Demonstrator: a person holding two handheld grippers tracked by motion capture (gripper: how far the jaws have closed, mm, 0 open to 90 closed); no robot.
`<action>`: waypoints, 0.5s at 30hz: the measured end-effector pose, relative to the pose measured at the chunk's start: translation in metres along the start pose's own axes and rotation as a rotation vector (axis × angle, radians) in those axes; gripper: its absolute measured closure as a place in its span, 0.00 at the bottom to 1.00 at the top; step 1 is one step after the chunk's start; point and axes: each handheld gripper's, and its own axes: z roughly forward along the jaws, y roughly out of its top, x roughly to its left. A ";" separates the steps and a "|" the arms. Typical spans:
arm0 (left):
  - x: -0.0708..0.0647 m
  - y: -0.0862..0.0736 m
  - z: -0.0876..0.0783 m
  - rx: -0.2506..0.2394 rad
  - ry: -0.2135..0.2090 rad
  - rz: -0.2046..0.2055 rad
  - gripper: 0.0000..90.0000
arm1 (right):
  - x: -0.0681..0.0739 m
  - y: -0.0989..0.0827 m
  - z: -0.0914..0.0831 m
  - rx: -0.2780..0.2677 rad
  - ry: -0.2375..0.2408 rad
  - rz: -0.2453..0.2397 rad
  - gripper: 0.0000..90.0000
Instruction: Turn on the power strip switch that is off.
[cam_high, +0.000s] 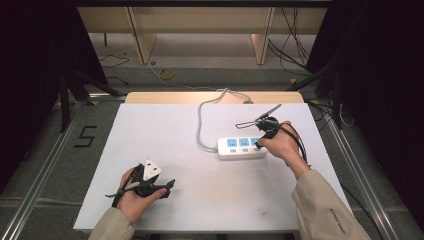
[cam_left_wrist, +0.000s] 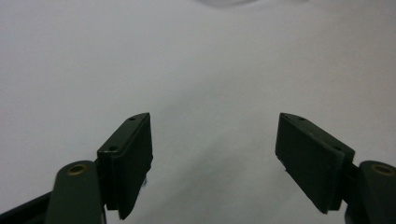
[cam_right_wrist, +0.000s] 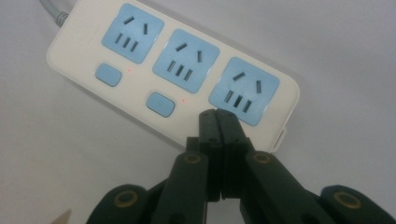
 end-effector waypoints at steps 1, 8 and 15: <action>0.000 0.000 0.000 0.000 0.000 0.000 0.30 | -0.001 -0.002 -0.001 -0.011 0.011 0.000 0.98; 0.000 0.000 0.000 0.001 0.000 -0.002 0.30 | -0.002 -0.014 -0.007 -0.032 0.010 -0.004 0.97; 0.001 -0.001 0.000 0.003 0.000 -0.008 0.30 | 0.002 -0.028 -0.012 -0.077 0.041 -0.025 0.92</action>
